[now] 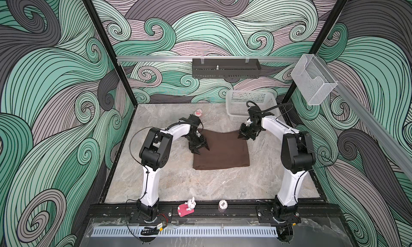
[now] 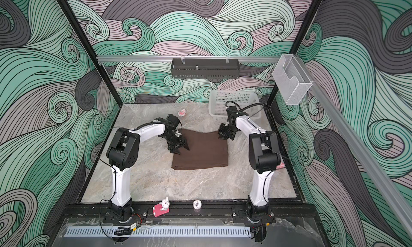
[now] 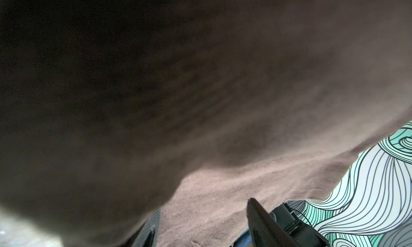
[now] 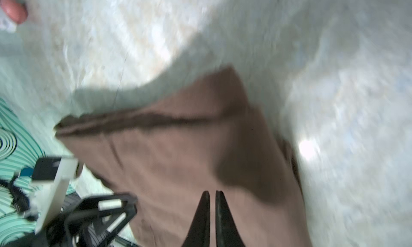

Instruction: Fold and stack the trousers

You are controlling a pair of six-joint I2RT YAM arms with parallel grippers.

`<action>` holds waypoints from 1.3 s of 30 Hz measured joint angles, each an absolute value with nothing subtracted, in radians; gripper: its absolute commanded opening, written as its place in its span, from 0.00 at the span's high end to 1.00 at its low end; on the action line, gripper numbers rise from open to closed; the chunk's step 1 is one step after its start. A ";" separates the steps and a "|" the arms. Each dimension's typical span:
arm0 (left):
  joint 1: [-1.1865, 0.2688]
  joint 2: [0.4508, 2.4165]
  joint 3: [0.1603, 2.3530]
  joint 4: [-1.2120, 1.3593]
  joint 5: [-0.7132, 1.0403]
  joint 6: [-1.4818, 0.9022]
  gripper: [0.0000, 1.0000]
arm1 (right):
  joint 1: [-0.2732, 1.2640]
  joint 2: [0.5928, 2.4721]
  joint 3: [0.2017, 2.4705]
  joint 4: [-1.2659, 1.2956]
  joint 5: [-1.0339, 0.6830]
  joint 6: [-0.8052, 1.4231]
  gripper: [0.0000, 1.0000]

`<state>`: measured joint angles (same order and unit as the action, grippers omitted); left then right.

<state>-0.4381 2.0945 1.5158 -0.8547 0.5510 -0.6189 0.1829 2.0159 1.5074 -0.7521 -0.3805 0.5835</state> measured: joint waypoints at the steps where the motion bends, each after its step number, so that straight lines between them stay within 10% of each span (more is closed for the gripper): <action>1: -0.437 2.094 1.516 -0.859 0.551 -0.616 0.34 | 0.179 2.042 1.513 -0.743 -0.379 0.587 0.90; 18: -0.408 2.095 1.501 -0.896 0.554 -0.570 0.32 | 0.152 1.838 1.325 -0.809 -0.351 0.554 0.45; 39: -0.236 2.053 1.434 -1.001 0.456 -0.529 0.32 | 0.399 1.934 1.234 -0.731 -0.495 0.537 0.85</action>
